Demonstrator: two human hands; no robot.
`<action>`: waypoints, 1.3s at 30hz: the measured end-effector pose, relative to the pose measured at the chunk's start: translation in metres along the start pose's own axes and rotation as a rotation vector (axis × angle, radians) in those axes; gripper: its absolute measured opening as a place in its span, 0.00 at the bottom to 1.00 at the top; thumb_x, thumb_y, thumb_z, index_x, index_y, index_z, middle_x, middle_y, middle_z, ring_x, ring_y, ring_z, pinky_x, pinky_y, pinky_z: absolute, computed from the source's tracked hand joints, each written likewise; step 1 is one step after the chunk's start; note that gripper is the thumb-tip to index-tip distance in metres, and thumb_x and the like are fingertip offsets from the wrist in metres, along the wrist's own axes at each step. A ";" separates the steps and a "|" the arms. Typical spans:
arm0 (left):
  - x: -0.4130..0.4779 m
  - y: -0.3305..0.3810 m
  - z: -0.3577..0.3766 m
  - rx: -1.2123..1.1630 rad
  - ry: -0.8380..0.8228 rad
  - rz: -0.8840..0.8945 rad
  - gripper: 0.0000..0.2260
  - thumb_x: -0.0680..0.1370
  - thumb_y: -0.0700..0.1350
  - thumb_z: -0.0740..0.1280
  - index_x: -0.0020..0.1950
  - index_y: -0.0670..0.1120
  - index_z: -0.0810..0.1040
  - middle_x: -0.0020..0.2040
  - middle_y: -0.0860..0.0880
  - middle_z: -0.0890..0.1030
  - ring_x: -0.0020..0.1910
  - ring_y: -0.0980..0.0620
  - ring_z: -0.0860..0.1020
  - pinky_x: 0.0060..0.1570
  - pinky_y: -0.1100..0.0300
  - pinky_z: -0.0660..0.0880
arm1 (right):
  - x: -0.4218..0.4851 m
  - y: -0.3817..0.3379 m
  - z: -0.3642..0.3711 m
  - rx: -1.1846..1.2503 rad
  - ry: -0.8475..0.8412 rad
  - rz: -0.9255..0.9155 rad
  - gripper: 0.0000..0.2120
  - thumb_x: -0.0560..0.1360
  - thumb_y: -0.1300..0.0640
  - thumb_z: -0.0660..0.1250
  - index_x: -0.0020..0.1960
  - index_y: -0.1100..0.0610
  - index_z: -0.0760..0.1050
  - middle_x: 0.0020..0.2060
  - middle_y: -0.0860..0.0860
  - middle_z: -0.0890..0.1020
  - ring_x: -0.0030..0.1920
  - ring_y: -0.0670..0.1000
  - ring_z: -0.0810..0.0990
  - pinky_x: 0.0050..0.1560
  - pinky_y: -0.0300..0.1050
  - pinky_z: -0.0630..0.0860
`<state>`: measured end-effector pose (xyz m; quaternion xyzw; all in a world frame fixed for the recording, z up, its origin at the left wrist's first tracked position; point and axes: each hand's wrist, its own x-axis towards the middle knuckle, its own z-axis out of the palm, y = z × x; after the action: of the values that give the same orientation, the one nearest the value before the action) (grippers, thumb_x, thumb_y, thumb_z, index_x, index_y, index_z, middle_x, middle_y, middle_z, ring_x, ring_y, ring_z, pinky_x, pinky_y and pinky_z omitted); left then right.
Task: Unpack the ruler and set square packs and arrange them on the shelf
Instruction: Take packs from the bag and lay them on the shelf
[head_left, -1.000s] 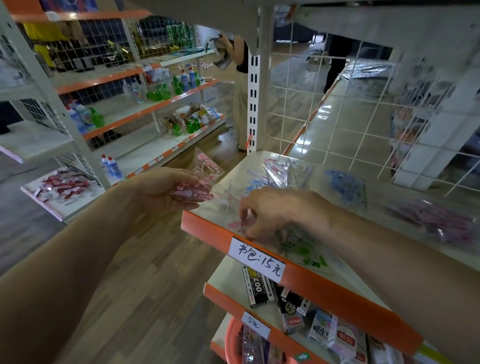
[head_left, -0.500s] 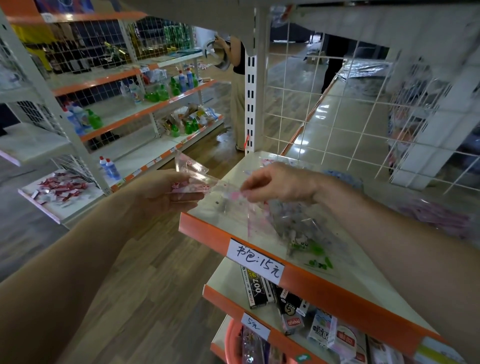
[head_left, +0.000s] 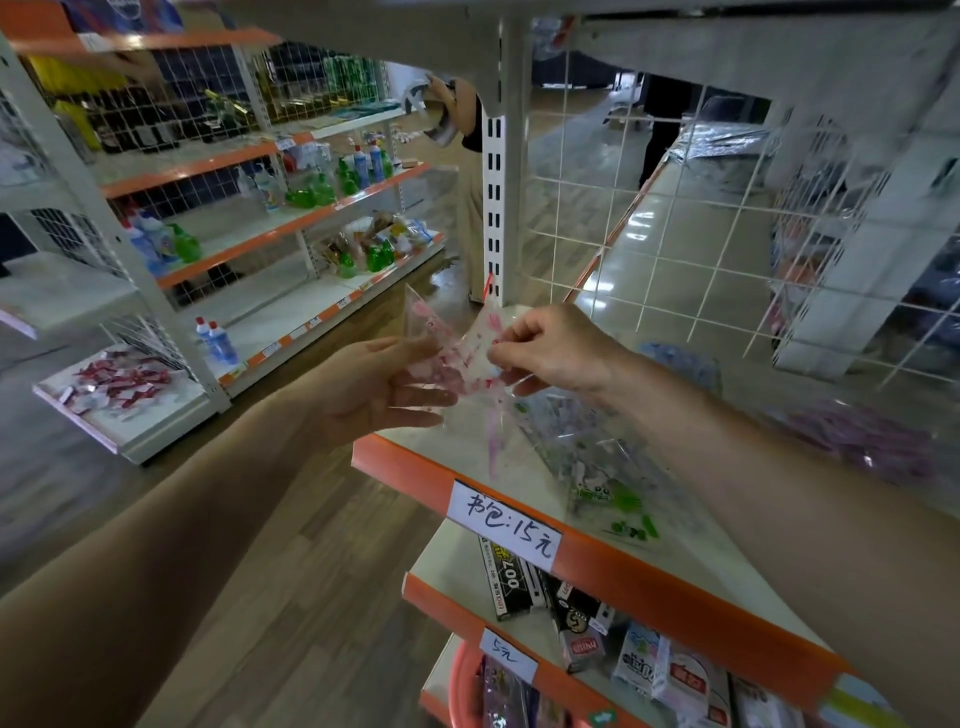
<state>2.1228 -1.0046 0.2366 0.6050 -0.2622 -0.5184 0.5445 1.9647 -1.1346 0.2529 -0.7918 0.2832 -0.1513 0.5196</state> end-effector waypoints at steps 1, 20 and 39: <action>0.000 -0.003 0.001 0.032 -0.017 -0.023 0.18 0.72 0.46 0.68 0.61 0.42 0.75 0.53 0.40 0.82 0.45 0.44 0.83 0.35 0.55 0.80 | 0.000 0.000 0.002 -0.010 -0.012 -0.004 0.04 0.74 0.63 0.70 0.44 0.64 0.77 0.36 0.57 0.81 0.33 0.48 0.81 0.33 0.37 0.80; 0.002 -0.001 -0.014 -0.078 0.140 -0.125 0.06 0.79 0.42 0.63 0.54 0.44 0.77 0.42 0.46 0.85 0.38 0.50 0.84 0.35 0.54 0.81 | -0.012 -0.008 0.031 -1.090 -0.349 0.129 0.19 0.70 0.46 0.72 0.57 0.53 0.76 0.48 0.51 0.79 0.49 0.54 0.79 0.45 0.45 0.75; 0.000 -0.009 -0.024 -0.405 0.216 -0.147 0.21 0.70 0.41 0.67 0.62 0.40 0.73 0.50 0.44 0.81 0.47 0.47 0.82 0.47 0.48 0.76 | 0.004 -0.009 0.053 -1.200 -0.387 0.210 0.18 0.70 0.42 0.69 0.43 0.57 0.71 0.48 0.52 0.78 0.49 0.56 0.78 0.49 0.50 0.73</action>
<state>2.1422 -0.9931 0.2254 0.5531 -0.0482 -0.5309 0.6402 1.9985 -1.0955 0.2391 -0.9261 0.2957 0.2311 0.0396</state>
